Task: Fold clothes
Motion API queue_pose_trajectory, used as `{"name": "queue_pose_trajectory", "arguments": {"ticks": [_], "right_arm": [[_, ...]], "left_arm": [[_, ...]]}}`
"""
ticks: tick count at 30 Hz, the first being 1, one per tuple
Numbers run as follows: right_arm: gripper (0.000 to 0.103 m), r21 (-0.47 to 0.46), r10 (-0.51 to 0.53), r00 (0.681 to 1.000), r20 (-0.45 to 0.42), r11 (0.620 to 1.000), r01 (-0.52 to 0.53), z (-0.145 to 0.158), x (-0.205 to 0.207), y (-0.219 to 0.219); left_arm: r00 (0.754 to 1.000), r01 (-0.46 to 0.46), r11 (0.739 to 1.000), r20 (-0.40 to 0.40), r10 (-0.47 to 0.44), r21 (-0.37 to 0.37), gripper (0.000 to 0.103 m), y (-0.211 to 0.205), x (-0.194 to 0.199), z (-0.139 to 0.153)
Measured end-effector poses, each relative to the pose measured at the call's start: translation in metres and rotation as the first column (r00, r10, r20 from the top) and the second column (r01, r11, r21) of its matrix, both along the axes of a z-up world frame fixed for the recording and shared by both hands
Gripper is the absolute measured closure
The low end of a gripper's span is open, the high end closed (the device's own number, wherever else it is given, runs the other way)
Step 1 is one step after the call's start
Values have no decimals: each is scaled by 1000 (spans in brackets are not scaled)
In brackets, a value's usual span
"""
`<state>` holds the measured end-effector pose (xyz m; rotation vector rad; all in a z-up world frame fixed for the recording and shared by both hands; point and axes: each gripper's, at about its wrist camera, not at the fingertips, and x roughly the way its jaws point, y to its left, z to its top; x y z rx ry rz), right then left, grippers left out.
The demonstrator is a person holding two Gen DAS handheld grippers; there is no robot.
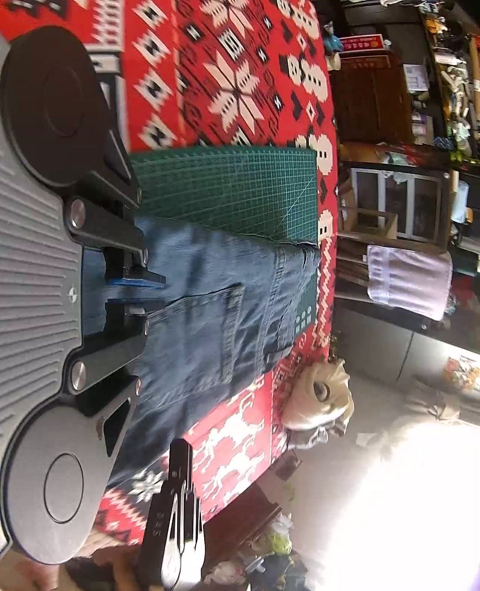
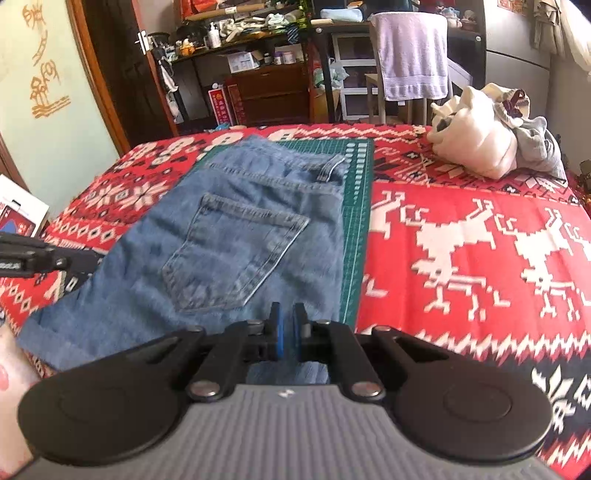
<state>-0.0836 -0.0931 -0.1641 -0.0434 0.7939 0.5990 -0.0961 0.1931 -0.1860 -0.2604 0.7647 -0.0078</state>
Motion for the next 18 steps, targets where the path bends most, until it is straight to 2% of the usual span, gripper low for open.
{"name": "queue_pose_trajectory", "arguments": {"ticks": [3, 8, 10, 14, 18], "right_arm": [[97, 3, -4, 1000, 22, 1000, 4, 2, 16, 6], [97, 24, -4, 1000, -14, 1000, 5, -10, 42, 20], [97, 6, -5, 1000, -17, 1000, 6, -18, 46, 24], [98, -37, 27, 999, 34, 999, -25, -29, 41, 27], [98, -41, 26, 999, 21, 999, -25, -28, 39, 24]], "left_arm": [[1000, -3, 1000, -17, 3, 10, 99, 3, 19, -8], [998, -19, 1000, -52, 20, 25, 100, 12, 36, -23], [998, -23, 999, -59, 25, 30, 100, 14, 35, -29], [999, -24, 999, -38, 25, 23, 100, 16, 26, -32], [998, -50, 998, -28, 49, -39, 100, 24, 17, -35]]}}
